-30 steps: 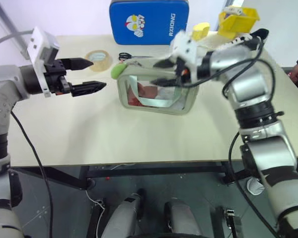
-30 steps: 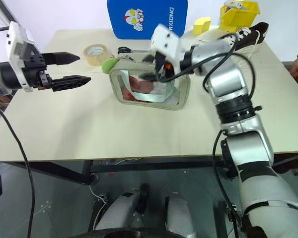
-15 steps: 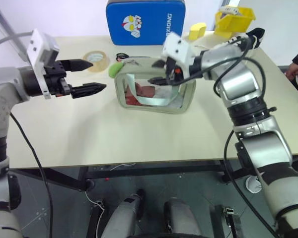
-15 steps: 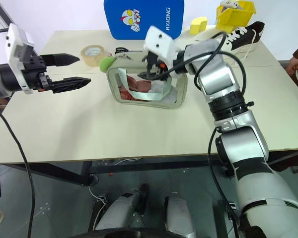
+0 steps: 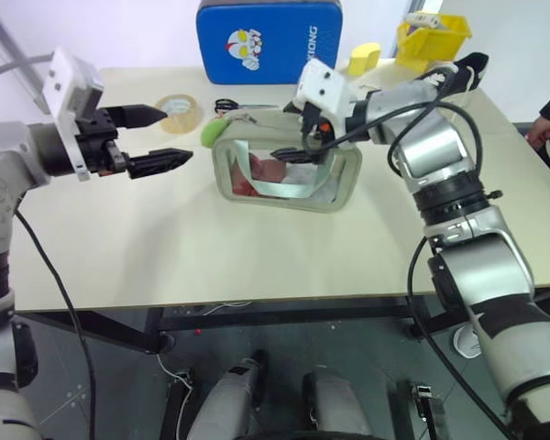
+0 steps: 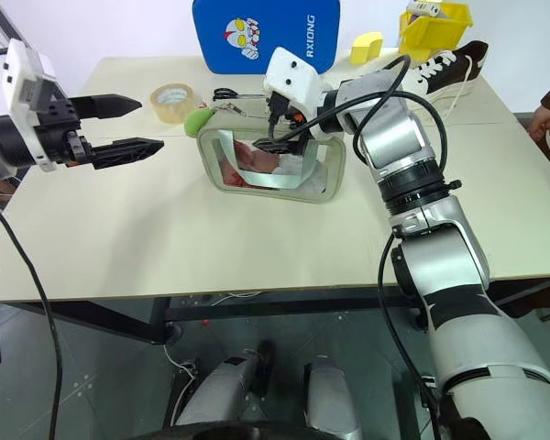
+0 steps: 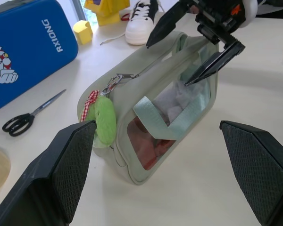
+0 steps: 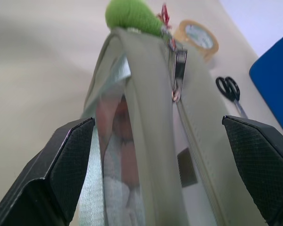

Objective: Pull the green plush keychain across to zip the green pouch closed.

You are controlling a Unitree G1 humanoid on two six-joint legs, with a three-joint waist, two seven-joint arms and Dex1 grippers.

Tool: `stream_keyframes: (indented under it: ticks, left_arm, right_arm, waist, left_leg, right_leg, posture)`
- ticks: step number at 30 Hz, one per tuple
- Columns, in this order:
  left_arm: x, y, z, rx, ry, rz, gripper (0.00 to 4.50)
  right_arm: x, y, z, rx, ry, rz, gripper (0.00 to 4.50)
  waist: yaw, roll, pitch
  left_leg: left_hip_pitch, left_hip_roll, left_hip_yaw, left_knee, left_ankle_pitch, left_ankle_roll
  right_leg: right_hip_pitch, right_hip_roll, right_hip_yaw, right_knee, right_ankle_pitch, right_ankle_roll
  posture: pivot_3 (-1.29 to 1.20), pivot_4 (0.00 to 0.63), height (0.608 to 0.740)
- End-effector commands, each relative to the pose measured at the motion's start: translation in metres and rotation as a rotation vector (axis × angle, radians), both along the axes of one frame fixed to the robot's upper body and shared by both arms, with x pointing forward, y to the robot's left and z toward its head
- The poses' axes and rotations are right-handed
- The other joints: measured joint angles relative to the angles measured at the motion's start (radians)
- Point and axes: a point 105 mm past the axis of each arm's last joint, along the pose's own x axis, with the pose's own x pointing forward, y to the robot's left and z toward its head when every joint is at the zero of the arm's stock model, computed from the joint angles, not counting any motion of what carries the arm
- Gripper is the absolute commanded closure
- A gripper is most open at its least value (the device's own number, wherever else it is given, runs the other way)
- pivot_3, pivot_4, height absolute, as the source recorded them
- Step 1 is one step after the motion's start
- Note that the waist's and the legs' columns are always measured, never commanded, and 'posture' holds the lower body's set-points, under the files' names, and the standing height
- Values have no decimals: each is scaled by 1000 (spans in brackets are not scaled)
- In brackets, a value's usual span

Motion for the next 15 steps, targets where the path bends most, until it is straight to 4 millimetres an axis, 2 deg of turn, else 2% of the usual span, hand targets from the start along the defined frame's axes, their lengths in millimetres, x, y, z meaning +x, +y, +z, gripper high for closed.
stream_keyframes:
  ticks: [1, 3, 4, 8, 12, 15]
  left_arm:
    - [-3, 1, 12, 9, -52, 4, 0]
    - [-3, 2, 13, 10, -53, 5, 0]
    - [-3, 2, 13, 11, -54, 6, 0]
    - [-3, 3, 14, 13, -57, 12, 0]
    - [-3, 5, 15, 15, -60, 18, 0]
    - [-2, 5, 15, 15, -59, 20, 0]
  right_arm:
    - [-7, 7, 1, -12, -20, 59, 880]
    - [-9, 7, -2, -31, -27, 73, 1958]
    - [-9, 7, -3, -38, -32, 78, 2229]
    - [-10, 11, 2, -37, -101, 118, 4366]
    - [-16, 17, 15, -61, -214, 195, 4444]
    - [-18, 17, 17, -83, -256, 222, 4444]
  waist:
    - [0, 0, 0]
    - [1, 0, 0]
    - [1, 0, 0]
    - [0, 0, 0]
    - [-2, 0, 0]
    - [0, 0, 0]
  left_leg:
    - [0, 0, 0, 0, 0, 0]
    - [0, 0, 0, 0, 0, 0]
    - [0, 0, 0, 0, 0, 0]
    - [1, 0, 0, 0, 0, 0]
    - [1, 0, 0, 0, 0, 0]
    - [1, 0, 0, 0, 1, -1]
  right_leg:
    - [0, 0, 0, 0, 0, 0]
    - [0, 0, 0, 0, 0, 0]
    - [0, 0, 0, 0, 0, 0]
    - [1, 0, 0, 0, 0, 0]
    - [1, 0, 0, 0, 0, 0]
    - [0, 0, 0, 0, 0, 0]
  posture:
    - [0, 150, 740]
    - [0, 150, 740]
    - [0, 150, 740]
    - [0, 150, 740]
    - [0, 150, 740]
    - [0, 150, 740]
